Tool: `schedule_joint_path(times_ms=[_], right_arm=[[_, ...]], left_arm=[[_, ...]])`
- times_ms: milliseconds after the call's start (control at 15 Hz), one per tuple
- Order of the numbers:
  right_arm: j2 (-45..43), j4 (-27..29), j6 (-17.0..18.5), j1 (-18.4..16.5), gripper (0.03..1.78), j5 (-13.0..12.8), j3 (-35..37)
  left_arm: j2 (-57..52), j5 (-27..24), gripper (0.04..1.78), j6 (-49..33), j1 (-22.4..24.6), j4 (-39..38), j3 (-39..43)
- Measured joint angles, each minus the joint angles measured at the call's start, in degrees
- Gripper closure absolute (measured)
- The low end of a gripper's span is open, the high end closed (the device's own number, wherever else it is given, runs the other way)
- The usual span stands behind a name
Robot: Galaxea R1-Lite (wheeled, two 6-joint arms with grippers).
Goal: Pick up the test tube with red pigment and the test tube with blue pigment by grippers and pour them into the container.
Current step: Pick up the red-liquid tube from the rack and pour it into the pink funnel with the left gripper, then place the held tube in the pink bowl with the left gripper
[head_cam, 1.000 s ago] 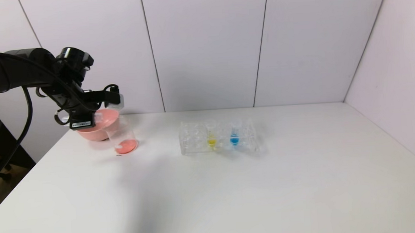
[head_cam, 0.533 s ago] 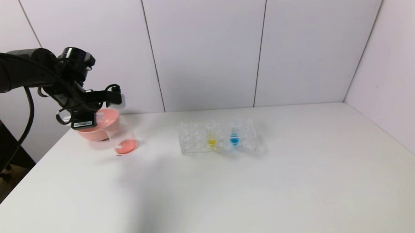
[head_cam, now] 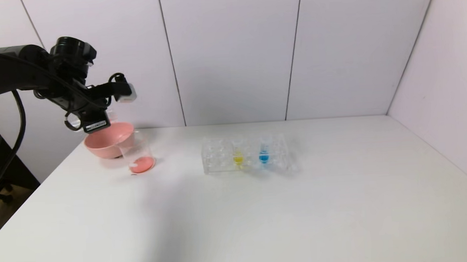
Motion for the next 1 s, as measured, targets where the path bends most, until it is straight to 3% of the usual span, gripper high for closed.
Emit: schedule_joint_path(times_ms=[267,667,1000], right_arm=[[0.0,0.0,0.0,0.0,0.04,0.0,0.0],[0.0,0.0,0.0,0.0,0.04,0.0,0.0],[0.0,0.0,0.0,0.0,0.04,0.0,0.0]], left_arm=[[-2.4,-5.1,1.37,-15.6,0.4,-5.6,0.0],[-4.7,-5.3,1.37,-43.0,0.8,-10.9,0.0],[-6.3,-5.3,1.37,-50.7,1.8,-15.6,0.6]])
